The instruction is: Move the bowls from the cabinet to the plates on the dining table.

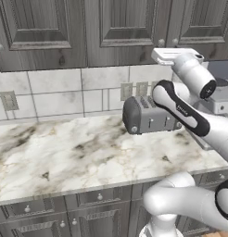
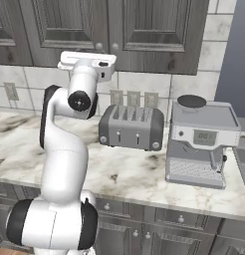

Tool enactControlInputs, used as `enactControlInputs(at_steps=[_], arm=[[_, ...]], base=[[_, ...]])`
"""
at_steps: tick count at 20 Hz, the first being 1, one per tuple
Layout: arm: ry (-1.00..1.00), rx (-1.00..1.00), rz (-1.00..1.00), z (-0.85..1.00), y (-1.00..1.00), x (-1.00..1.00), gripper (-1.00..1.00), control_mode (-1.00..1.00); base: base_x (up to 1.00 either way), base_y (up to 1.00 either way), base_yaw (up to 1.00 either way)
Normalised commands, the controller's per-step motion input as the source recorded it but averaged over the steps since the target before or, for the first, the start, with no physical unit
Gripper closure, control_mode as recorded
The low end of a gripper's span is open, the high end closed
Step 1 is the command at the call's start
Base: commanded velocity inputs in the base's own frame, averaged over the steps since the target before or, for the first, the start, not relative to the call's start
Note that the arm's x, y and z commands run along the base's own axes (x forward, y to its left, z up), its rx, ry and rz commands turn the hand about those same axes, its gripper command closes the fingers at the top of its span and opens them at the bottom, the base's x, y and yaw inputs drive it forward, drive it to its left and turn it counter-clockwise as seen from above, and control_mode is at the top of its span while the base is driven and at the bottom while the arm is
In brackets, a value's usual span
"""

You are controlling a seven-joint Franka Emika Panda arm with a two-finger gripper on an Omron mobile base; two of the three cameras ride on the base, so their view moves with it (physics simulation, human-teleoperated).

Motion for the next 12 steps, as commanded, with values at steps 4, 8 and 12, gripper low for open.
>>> enactControlInputs(at_steps=[4,8,12], arm=[[0.03,-0.05,0.0,0.0,0.0,0.26,-1.0,-1.0],[0.02,-0.02,0.0,0.0,0.0,0.21,-1.0,-1.0],[0.0,0.0,0.0,0.0,-0.07,0.01,-1.0,-1.0]], base=[[0.0,0.0,0.0],[0.0,0.0,0.0],[0.0,0.0,0.0]])
